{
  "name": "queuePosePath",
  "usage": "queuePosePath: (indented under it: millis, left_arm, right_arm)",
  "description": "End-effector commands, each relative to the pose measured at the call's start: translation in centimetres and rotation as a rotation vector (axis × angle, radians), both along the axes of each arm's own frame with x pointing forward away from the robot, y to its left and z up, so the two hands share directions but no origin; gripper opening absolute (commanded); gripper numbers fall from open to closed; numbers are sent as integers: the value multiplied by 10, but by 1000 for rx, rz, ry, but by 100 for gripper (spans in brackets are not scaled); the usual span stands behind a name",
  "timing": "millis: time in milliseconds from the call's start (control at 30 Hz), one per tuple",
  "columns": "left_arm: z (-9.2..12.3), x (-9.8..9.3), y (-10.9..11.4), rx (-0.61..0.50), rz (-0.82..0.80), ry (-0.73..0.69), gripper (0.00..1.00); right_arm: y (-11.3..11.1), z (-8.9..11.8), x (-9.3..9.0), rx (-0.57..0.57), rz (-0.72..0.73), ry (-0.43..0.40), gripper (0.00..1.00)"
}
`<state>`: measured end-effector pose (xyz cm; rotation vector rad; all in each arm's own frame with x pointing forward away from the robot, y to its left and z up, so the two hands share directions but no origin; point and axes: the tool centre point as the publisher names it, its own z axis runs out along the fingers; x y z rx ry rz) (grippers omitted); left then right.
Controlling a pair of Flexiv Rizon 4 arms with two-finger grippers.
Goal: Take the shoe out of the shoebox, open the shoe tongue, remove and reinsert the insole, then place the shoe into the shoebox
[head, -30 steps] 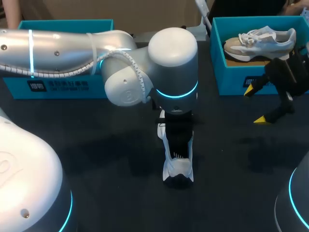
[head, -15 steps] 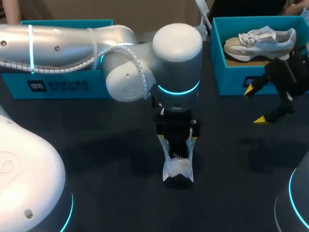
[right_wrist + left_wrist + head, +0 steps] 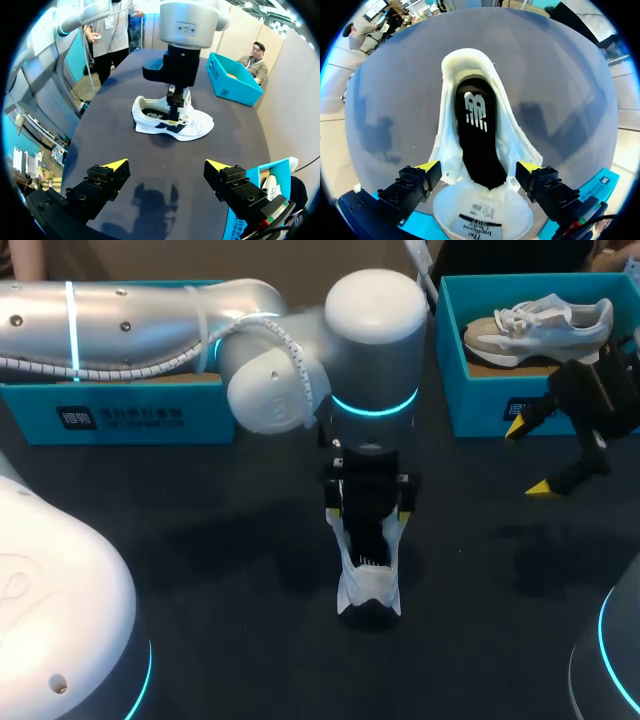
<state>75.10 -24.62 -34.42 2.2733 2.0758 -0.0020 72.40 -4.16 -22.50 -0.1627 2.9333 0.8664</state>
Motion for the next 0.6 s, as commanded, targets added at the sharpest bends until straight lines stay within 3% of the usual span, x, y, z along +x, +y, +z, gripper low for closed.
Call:
queuePosePath:
  millis: [33,333,600]
  left_arm:
    - [9,13,3,-11,8,15,100]
    - [39,42,7,-43,32,21,100]
    - [46,58,8,-34,51,7,100]
  right_arm:
    - [1,0,0,-3,-1,1,100]
    - [1,0,0,-3,-1,1,100]
    - [1,0,0,-3,-1,1,100]
